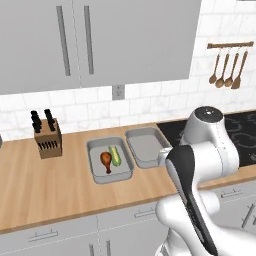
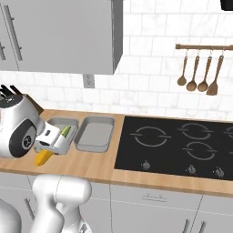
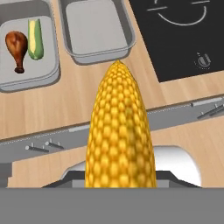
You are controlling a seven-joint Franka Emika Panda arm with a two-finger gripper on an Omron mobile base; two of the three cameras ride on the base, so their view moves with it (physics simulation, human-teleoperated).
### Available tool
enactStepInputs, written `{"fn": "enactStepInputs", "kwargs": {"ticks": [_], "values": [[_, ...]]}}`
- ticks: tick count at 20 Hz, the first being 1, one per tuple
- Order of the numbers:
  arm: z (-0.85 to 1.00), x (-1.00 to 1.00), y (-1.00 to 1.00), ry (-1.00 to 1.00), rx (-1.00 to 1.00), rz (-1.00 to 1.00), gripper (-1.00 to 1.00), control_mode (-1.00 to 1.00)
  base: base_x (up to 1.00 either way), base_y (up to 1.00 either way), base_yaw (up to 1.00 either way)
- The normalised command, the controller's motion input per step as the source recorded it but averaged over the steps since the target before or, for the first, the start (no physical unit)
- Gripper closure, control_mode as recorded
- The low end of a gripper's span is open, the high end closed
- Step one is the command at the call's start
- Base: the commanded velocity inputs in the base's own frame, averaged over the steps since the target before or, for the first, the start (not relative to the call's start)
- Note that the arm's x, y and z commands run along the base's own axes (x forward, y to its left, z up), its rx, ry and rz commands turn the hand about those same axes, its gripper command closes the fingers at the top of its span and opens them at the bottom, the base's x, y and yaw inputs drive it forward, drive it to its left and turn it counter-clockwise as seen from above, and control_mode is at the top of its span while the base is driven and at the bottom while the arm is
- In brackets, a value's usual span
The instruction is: Place one corn and one chicken drumstick in each tupperware on the nearby counter, to pack two identical lunches.
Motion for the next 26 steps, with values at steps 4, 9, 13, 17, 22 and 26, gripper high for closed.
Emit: {"fn": "enactStepInputs", "kwargs": {"ticks": [4,9,13,17,22,26], "values": [[-0.01,0.34,0.00,0.00,0.00,0.02,1.00,-1.00,0.00,0.00,0.00],[-0.05,0.90,0.00,0.00,0.00,0.15,1.00,-1.00,0.00,0.00,0.00],[-0.37,1.00,-0.45,0.00,0.01,0.18,1.00,-1.00,0.00,0.00,0.00],[-0.50,1.00,-0.39,0.02,0.00,0.14,1.00,-1.00,0.00,0.00,0.00],[-0.21,1.00,-0.03,0.16,0.00,0.04,1.00,-1.00,0.00,0.00,0.00],[0.00,1.00,0.00,0.22,0.00,-0.01,1.00,-1.00,0.00,0.00,0.00]]}}
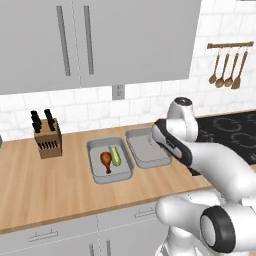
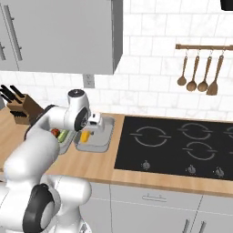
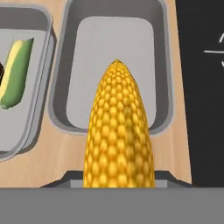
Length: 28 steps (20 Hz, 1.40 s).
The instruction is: Place one corn and one chicken drumstick in each tupperware on the nearby counter, to pack two identical lunches.
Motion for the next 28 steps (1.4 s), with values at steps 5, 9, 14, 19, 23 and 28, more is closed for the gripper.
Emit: {"fn": "enactStepInputs", "kwargs": {"ticks": [5,9,14,19,23,28], "values": [[-0.42,1.00,0.00,0.10,0.00,-0.11,1.00,-1.00,0.00,0.00,0.00],[-0.49,1.00,0.00,0.03,0.00,-0.11,1.00,-1.00,0.00,0.00,0.00],[-0.43,0.88,-0.24,0.00,0.02,-0.04,1.00,-1.00,0.00,0.00,0.00],[-0.60,0.53,-0.10,0.00,0.00,0.00,1.00,-1.00,0.00,0.00,0.00],[-0.54,0.09,0.04,0.00,-0.04,0.00,1.00,-1.00,0.00,0.00,0.00],[-0.26,-0.10,0.00,0.00,0.00,0.00,-1.00,-1.00,0.00,0.00,0.00]]}}
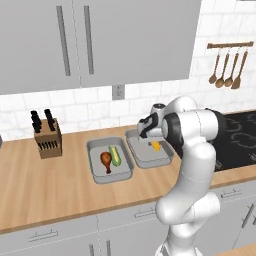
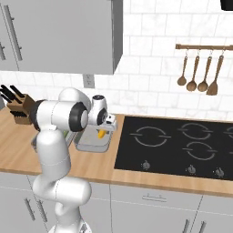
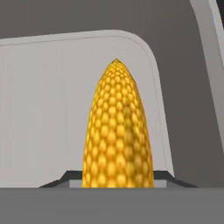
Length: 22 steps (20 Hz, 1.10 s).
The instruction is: Place one corn and one chicken drumstick in each tupperware on the nearby counter, to pack two identical lunches.
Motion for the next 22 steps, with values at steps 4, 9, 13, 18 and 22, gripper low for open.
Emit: {"fn": "enactStepInputs", "kwargs": {"ticks": [4,9,13,18,22], "values": [[0.12,-0.07,0.00,-0.04,0.00,0.00,-1.00,-1.00,0.00,0.00,0.00],[0.22,-0.02,0.00,-0.09,-0.01,0.00,-1.00,-1.00,0.00,0.00,0.00],[0.22,-0.31,0.03,-0.04,0.00,0.00,-1.00,-1.00,0.00,0.00,0.00],[0.38,-0.88,0.10,-0.23,-0.03,-0.02,-1.00,-1.00,0.00,0.00,0.00],[0.59,-0.91,0.03,-0.22,-0.01,-0.09,-1.00,-1.00,0.00,0.00,0.00]]}}
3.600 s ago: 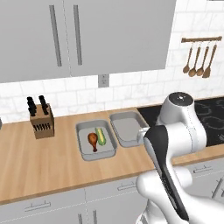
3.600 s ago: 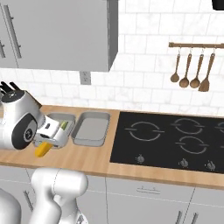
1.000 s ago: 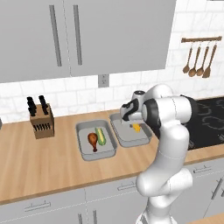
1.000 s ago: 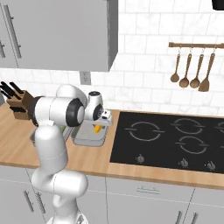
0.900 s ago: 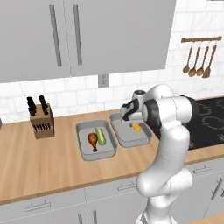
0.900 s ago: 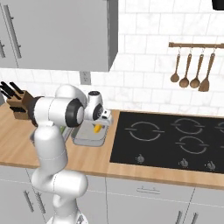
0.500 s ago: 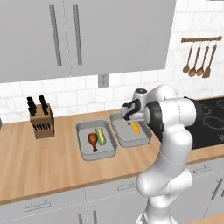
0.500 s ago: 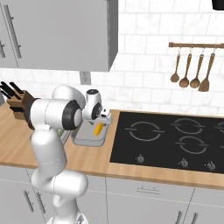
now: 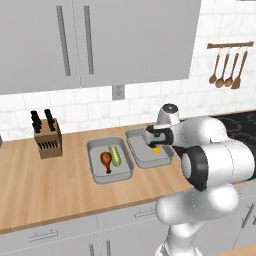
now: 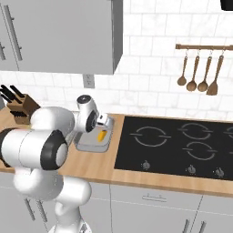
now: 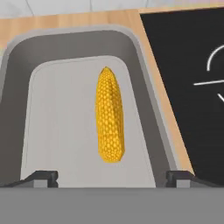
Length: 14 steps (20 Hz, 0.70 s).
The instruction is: Place one corn and one chicken drumstick in each tupperware on the nearby counter, to pack two identical lunches.
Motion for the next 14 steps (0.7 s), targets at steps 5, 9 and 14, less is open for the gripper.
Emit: {"fn": "enactStepInputs", "kwargs": {"ticks": [5,9,14], "values": [[1.00,-0.70,0.17,-0.06,-0.07,-0.04,-1.00,-1.00,0.00,0.00,0.00],[0.88,-0.69,0.29,0.00,-0.05,0.01,-1.00,-1.00,0.00,0.00,0.00],[0.61,-0.60,0.21,0.08,-0.01,0.15,-1.00,-1.00,0.00,0.00,0.00]]}}
